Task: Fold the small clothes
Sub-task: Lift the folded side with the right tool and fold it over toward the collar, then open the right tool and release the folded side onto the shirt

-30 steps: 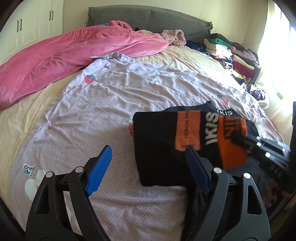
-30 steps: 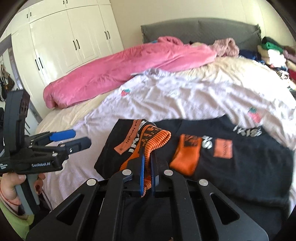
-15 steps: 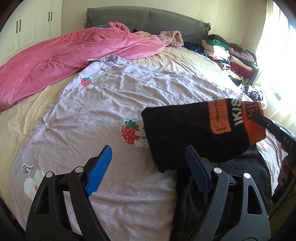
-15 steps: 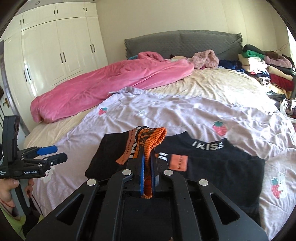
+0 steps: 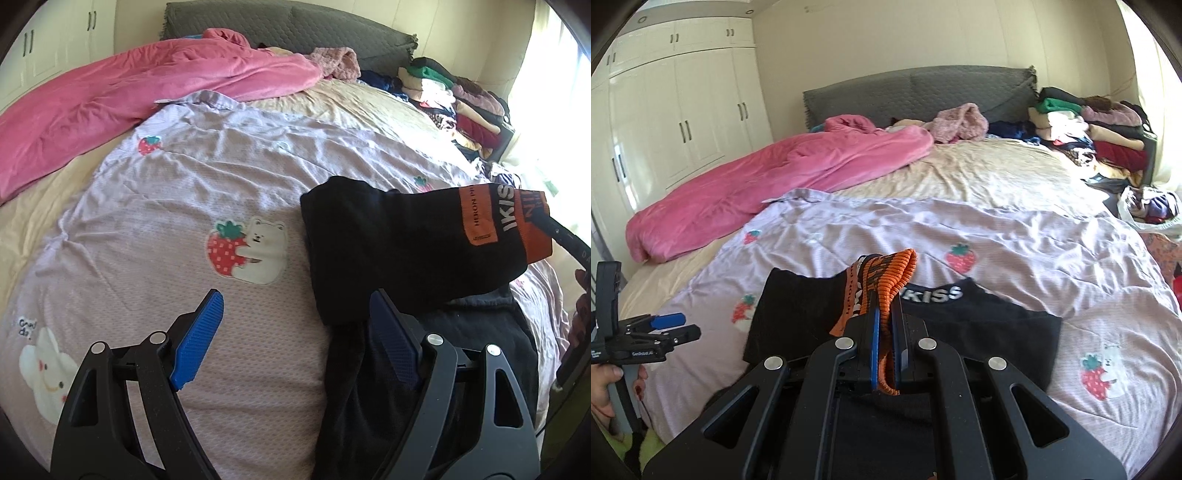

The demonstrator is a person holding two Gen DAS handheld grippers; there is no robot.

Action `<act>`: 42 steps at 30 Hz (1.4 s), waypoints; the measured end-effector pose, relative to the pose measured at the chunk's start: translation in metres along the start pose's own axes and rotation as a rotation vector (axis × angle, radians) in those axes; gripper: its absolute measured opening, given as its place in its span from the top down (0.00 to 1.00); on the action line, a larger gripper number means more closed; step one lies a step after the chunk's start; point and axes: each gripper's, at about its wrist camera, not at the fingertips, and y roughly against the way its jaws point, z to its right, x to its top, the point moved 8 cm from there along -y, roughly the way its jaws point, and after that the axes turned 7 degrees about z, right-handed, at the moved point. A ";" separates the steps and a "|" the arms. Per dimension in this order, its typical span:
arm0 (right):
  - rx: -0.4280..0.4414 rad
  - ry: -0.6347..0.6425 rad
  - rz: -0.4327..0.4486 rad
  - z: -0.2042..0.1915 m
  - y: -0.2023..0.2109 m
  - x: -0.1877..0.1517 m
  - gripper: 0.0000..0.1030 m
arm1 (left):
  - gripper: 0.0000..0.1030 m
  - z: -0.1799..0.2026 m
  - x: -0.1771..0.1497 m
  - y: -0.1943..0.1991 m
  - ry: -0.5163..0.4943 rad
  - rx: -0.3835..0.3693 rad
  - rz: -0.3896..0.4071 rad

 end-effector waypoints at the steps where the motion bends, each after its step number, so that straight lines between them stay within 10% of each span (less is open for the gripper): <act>1: -0.011 -0.005 -0.004 0.008 0.000 -0.002 0.96 | 0.28 0.003 -0.001 -0.004 -0.003 -0.002 -0.007; 30: -0.200 -0.041 -0.137 0.105 -0.036 -0.063 0.95 | 0.42 0.064 -0.039 -0.053 -0.183 -0.011 -0.108; 42: -0.236 -0.077 -0.165 0.103 -0.024 -0.093 0.57 | 0.43 0.045 -0.046 -0.055 -0.126 -0.014 -0.124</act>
